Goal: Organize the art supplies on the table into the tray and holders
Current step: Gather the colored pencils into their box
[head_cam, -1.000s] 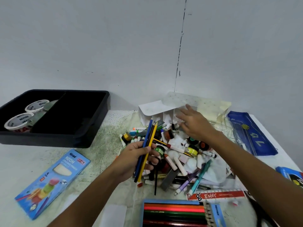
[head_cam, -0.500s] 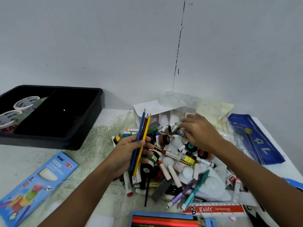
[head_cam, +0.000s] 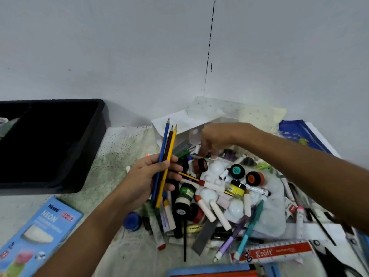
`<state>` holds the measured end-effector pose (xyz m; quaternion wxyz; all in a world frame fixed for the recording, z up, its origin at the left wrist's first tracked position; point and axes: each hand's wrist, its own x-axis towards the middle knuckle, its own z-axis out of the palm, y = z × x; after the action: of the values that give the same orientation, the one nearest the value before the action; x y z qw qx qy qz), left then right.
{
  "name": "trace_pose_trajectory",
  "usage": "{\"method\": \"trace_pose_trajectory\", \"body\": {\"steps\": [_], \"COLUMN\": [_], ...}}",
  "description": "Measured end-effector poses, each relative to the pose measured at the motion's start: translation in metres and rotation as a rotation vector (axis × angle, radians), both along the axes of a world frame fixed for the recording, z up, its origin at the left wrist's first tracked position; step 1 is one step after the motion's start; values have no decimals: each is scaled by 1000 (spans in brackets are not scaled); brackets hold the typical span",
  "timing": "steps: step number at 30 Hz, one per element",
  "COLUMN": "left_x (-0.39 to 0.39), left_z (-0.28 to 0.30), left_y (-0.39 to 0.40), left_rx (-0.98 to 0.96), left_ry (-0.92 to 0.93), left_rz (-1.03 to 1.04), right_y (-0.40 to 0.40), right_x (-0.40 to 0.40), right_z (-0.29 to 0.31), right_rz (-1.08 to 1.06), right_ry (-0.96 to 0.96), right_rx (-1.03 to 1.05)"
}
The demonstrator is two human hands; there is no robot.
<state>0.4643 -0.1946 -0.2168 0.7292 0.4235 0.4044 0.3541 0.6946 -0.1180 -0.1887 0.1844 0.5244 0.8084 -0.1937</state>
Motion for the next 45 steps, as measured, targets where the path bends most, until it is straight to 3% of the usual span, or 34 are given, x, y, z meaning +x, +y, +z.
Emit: {"method": "trace_pose_trajectory", "body": {"steps": [5, 13, 35, 41, 45], "left_x": [-3, -3, 27, 28, 24], "left_z": [-6, -8, 0, 4, 6], "left_y": [2, 6, 7, 0, -3], "left_rx": [-6, -20, -38, 52, 91], "left_ry": [-12, -30, 41, 98, 138], "left_rz": [-1, -22, 60, 86, 207], "right_y": [6, 10, -37, -52, -58], "right_x": [-7, -11, -6, -21, -22], "right_z": [-2, -8, 24, 21, 13], "right_rz": [41, 76, -68, -86, -133], "right_ry": [-97, -54, 756, 801, 826], "right_rx": [-36, 11, 29, 124, 326]}}
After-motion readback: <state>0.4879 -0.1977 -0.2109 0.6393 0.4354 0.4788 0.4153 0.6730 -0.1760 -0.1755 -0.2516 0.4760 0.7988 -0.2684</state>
